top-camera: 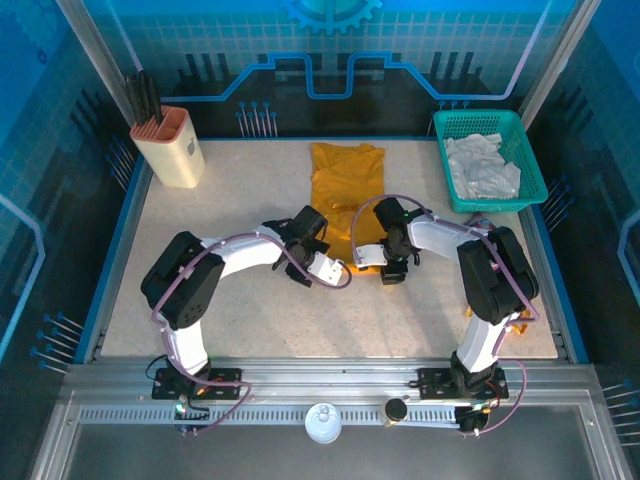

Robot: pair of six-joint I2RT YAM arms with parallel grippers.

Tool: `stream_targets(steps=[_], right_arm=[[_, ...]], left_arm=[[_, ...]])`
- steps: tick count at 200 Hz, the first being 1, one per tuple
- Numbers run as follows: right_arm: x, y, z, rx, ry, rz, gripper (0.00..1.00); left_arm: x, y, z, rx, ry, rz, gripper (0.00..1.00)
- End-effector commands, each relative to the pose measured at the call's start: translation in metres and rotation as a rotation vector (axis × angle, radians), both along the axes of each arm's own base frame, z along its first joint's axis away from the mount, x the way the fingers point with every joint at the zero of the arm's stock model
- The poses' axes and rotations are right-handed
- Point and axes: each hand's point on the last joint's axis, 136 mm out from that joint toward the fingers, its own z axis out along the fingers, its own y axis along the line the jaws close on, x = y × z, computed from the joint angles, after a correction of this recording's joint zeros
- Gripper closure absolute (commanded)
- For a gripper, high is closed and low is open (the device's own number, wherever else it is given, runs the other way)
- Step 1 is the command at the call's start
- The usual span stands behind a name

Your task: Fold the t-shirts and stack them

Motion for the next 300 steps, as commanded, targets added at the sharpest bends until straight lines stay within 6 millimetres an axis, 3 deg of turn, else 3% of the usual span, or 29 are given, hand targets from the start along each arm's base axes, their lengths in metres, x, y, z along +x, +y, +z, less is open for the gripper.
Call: stream_targets(steps=[1, 34, 76, 113, 136, 156, 177, 238, 300], right_arm=[[0.005, 0.005, -0.010, -0.007, 0.001, 0.018, 0.41], [0.006, 0.006, -0.012, -0.007, 0.009, 0.016, 0.43], [0.004, 0.007, -0.016, -0.013, 0.029, 0.016, 0.49], [0.002, 0.008, -0.018, -0.017, 0.040, 0.013, 0.65], [-0.002, 0.009, -0.015, -0.018, 0.036, 0.019, 0.73], [-0.007, 0.011, -0.009, -0.006, 0.022, 0.029, 0.83], [-0.012, 0.013, 0.001, 0.007, 0.006, 0.030, 1.00], [-0.034, 0.017, 0.043, 0.051, -0.102, 0.018, 1.00], [-0.080, 0.008, 0.082, 0.049, -0.177, 0.016, 1.00]], left_arm=[[-0.007, 0.005, -0.011, 0.059, 0.062, -0.018, 0.37], [-0.003, 0.011, -0.026, 0.112, 0.069, -0.017, 0.43], [0.009, 0.012, -0.045, 0.166, 0.078, 0.015, 0.58], [0.021, 0.014, -0.058, 0.192, 0.043, 0.054, 0.80], [0.020, 0.019, -0.056, 0.203, 0.025, 0.063, 1.00], [0.018, 0.020, -0.046, 0.181, 0.012, 0.087, 1.00], [0.012, 0.019, -0.030, 0.144, -0.005, 0.105, 1.00], [-0.011, 0.014, 0.027, 0.028, -0.065, 0.165, 1.00], [-0.055, 0.018, 0.058, -0.024, -0.100, 0.192, 1.00]])
